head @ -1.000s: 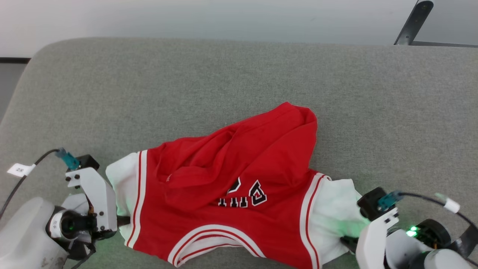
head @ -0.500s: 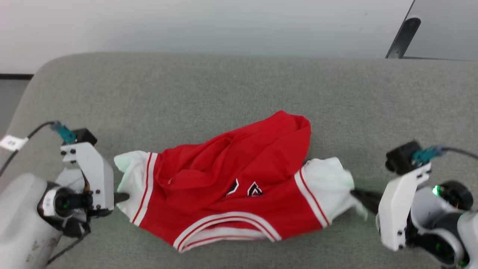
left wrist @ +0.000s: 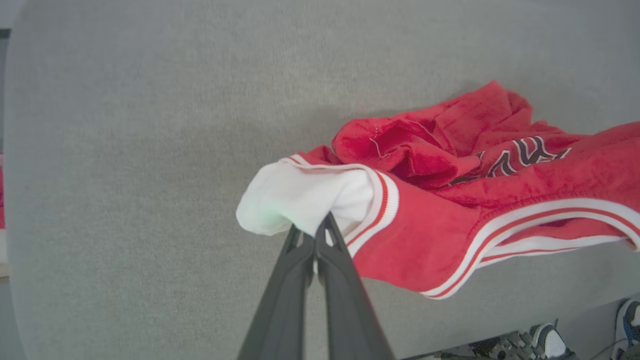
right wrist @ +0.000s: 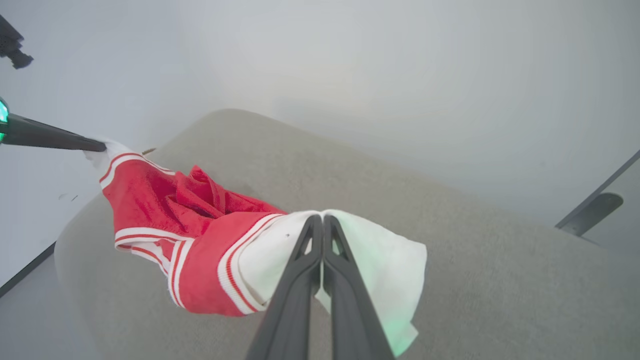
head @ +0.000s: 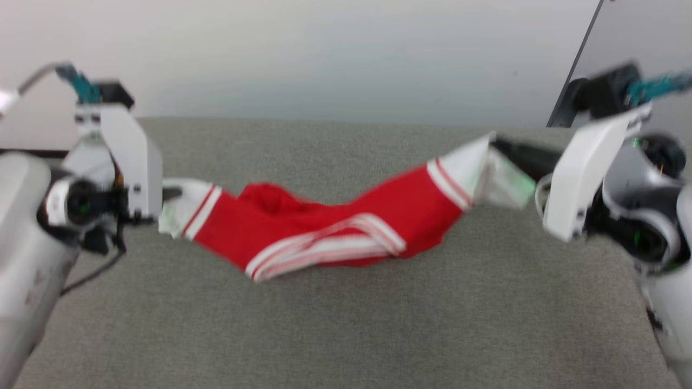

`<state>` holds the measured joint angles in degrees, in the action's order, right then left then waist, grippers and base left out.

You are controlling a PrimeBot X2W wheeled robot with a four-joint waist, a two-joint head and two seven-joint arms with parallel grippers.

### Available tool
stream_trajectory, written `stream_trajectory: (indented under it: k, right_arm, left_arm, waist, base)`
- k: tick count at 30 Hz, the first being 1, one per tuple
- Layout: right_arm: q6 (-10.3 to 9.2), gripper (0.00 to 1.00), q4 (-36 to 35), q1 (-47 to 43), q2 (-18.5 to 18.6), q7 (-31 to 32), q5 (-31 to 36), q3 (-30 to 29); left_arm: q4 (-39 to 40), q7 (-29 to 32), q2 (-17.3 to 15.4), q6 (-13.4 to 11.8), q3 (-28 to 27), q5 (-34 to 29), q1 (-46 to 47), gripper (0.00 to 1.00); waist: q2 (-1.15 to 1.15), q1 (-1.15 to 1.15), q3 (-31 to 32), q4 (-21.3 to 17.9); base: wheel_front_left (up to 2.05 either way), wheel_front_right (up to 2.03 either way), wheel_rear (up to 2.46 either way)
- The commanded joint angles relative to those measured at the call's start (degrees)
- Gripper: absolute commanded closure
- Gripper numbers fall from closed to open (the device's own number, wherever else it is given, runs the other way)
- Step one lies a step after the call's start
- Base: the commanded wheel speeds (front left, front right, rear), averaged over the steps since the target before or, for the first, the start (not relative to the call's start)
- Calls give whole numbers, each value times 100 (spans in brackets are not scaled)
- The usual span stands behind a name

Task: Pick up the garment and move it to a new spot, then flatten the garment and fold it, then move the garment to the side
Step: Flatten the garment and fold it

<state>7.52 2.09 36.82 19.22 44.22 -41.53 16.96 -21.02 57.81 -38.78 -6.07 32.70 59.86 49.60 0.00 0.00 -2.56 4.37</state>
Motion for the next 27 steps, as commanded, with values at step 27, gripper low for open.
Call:
stream_trajectory:
  k: [27]
  right_arm:
    - [-5, 100, 4415, 4188, -822, -3734, 517, 947]
  left_arm:
    - [-2564, -2415, 932, 470, -33, -1331, 3219, 100]
  waist:
    - [0, 0, 344, -234]
  base:
    - [0, 0, 0]
